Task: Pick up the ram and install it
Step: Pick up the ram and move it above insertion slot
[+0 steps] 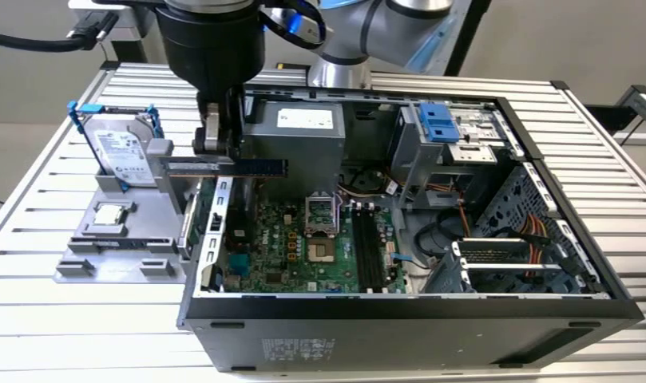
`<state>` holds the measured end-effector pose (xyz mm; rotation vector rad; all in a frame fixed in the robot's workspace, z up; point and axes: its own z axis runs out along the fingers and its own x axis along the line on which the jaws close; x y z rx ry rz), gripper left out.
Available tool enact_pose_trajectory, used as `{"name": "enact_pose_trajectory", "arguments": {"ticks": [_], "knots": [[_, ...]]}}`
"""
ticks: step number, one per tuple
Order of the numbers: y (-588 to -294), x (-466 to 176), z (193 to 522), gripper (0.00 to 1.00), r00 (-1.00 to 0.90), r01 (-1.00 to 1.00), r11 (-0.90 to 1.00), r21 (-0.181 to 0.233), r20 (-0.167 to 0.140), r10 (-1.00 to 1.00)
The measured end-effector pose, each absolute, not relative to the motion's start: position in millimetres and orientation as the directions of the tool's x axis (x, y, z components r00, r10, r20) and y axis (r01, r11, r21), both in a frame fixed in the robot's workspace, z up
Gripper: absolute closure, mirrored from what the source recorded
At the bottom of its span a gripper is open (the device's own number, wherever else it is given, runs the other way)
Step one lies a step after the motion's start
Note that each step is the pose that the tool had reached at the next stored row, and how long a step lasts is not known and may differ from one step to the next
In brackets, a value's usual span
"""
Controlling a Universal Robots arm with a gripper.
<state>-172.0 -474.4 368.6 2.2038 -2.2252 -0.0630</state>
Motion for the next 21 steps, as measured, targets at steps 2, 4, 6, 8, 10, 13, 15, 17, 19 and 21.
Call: {"name": "enact_pose_trajectory", "arguments": {"ticks": [2,4,6,8,10,13,15,17,19,21], "knots": [[-474.4,-168.5,368.7,1.0,-0.01,-0.999,0.009,0.035,-0.022,-1.0],[-474.4,-165.2,368.7,1.0,-0.01,-0.999,0.009,0.035,-0.022,-1.0],[-474.4,-161.7,368.7,1.0,-0.01,-0.999,0.009,0.035,-0.022,-1.0],[-474.4,-158.0,368.8,1.0,-0.01,-0.999,0.009,0.035,-0.022,-1.0],[-474.4,-154.1,368.8,1.0,-0.01,-0.999,0.009,0.035,-0.022,-1.0],[-474.4,-148.8,368.8,1.0,-0.01,-0.999,0.009,0.035,-0.022,-1.0],[-474.4,-145.3,368.9,1.0,-0.01,-0.999,0.009,0.035,-0.022,-1.0],[-474.4,-141.8,368.9,1.0,-0.01,-0.999,0.009,0.035,-0.022,-1.0],[-474.4,-138.2,368.9,1.0,-0.01,-0.999,0.009,0.035,-0.022,-1.0],[-474.4,-134.7,369.0,1.0,-0.01,-0.999,0.009,0.035,-0.022,-1.0]]}}
